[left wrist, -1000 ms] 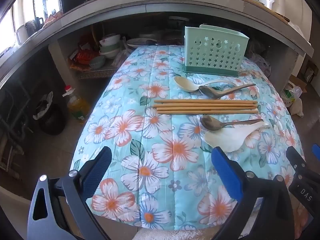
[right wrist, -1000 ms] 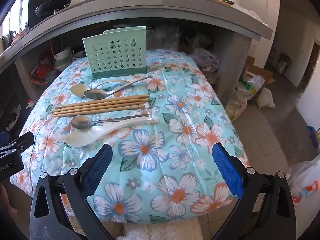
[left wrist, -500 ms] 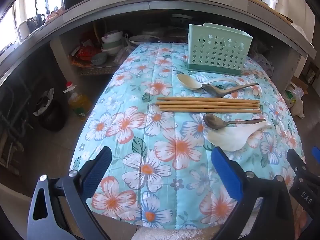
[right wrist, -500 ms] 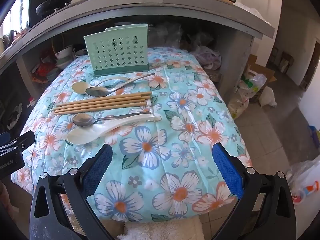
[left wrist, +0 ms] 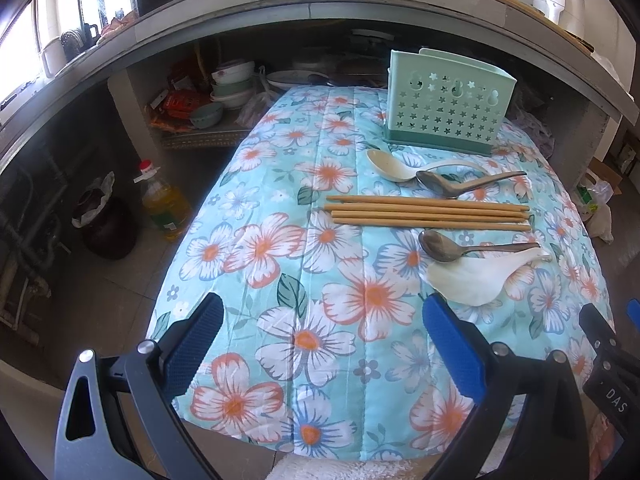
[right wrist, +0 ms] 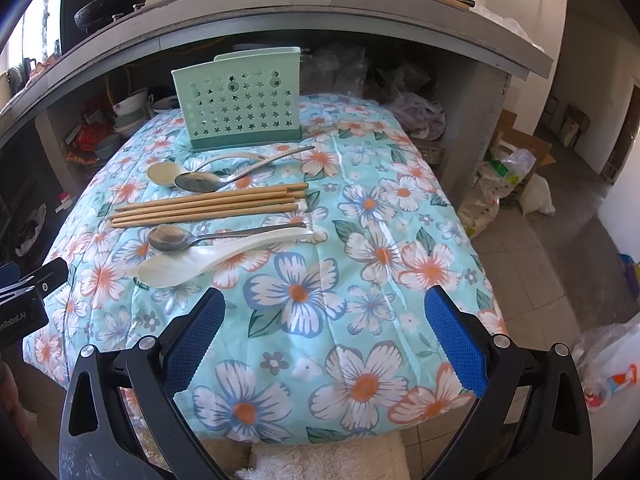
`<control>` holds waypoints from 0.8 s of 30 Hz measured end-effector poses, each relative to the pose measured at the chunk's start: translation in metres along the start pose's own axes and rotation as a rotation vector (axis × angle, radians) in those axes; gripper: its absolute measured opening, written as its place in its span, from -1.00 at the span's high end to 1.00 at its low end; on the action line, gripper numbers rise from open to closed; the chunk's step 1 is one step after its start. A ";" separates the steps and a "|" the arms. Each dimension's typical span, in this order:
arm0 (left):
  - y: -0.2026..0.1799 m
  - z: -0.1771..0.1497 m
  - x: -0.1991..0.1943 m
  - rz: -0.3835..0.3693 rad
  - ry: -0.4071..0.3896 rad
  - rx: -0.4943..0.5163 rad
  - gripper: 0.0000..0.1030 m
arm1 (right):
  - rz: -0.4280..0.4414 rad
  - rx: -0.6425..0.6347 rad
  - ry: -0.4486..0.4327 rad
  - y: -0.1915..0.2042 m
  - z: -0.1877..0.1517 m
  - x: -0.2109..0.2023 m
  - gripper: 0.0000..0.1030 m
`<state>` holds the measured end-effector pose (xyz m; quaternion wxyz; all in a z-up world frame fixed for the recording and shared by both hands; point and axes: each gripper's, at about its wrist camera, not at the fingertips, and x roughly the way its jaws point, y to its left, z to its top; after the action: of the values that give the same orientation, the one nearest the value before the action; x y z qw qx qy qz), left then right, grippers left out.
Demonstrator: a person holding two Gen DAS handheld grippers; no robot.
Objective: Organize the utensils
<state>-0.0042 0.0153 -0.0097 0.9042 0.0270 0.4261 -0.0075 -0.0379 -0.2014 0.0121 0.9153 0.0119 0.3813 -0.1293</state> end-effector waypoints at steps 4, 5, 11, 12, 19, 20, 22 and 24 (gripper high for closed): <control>0.001 0.003 0.002 0.001 0.002 0.001 -0.89 | 0.000 0.000 -0.001 0.000 0.000 0.000 -0.85; 0.001 0.003 0.002 0.002 0.001 0.001 -0.89 | 0.000 0.000 -0.001 0.000 0.000 0.000 -0.85; 0.002 0.004 0.002 0.001 0.002 0.003 -0.89 | 0.000 0.000 0.000 0.000 0.000 0.000 -0.85; 0.002 0.004 0.002 0.001 0.001 0.003 -0.89 | 0.000 -0.001 0.000 0.000 -0.001 0.001 -0.85; 0.003 0.004 0.002 0.001 0.002 0.003 -0.89 | -0.001 -0.002 -0.001 0.000 -0.001 0.000 -0.85; 0.003 0.004 0.002 0.002 0.003 0.004 -0.89 | -0.002 -0.002 -0.002 -0.001 -0.001 0.000 -0.85; 0.004 0.004 0.003 0.004 0.003 0.008 -0.89 | -0.002 -0.001 -0.003 -0.001 -0.001 0.000 -0.85; 0.006 0.005 0.004 0.006 0.001 0.016 -0.89 | -0.005 -0.001 -0.004 -0.001 -0.001 0.000 -0.85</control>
<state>0.0021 0.0210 -0.0096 0.9038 0.0355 0.4264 -0.0085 -0.0390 -0.2027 0.0112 0.9158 0.0103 0.3794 -0.1316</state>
